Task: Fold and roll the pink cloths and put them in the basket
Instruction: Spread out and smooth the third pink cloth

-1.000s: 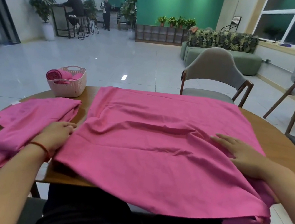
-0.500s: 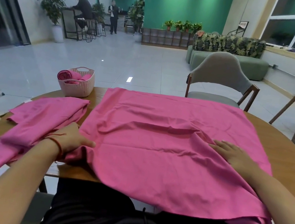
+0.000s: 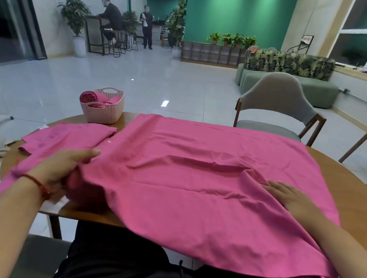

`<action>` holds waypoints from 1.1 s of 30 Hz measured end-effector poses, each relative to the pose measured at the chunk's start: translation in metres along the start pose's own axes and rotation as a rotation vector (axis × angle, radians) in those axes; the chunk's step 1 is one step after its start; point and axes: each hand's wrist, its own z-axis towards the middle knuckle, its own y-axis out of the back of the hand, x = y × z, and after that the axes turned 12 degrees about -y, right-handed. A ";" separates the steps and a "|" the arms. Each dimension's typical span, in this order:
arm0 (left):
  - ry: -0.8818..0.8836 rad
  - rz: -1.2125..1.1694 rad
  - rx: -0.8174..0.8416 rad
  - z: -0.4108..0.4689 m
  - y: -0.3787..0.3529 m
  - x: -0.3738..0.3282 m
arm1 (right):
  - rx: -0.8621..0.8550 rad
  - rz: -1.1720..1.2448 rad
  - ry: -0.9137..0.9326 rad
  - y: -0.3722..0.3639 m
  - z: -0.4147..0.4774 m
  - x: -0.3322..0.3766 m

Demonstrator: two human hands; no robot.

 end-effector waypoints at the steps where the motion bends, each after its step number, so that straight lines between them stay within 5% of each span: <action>1: -0.070 0.139 -0.079 0.000 0.009 0.000 | 0.004 0.003 -0.003 0.002 -0.001 0.001; 4: -0.298 0.642 -0.089 -0.004 0.024 0.004 | 0.016 0.010 -0.008 0.004 -0.004 0.004; 7: -0.247 0.927 0.021 -0.008 0.025 0.018 | 0.007 0.054 0.009 0.007 -0.005 0.002; 13: -0.200 0.925 0.147 -0.012 0.044 0.027 | -0.021 0.040 -0.215 0.011 -0.013 -0.033; 16: -0.224 1.023 0.049 -0.011 0.047 0.030 | -0.098 0.034 -0.364 0.020 -0.024 -0.034; 21: -0.446 1.295 0.013 -0.001 0.008 0.022 | -0.157 0.343 -0.380 0.028 -0.029 -0.025; 24: -0.556 1.197 0.114 0.015 -0.049 0.024 | -0.115 0.330 -0.414 0.025 -0.012 -0.022; 33: -0.352 1.298 0.235 0.080 -0.128 0.057 | -0.050 0.120 -0.453 0.007 0.046 -0.061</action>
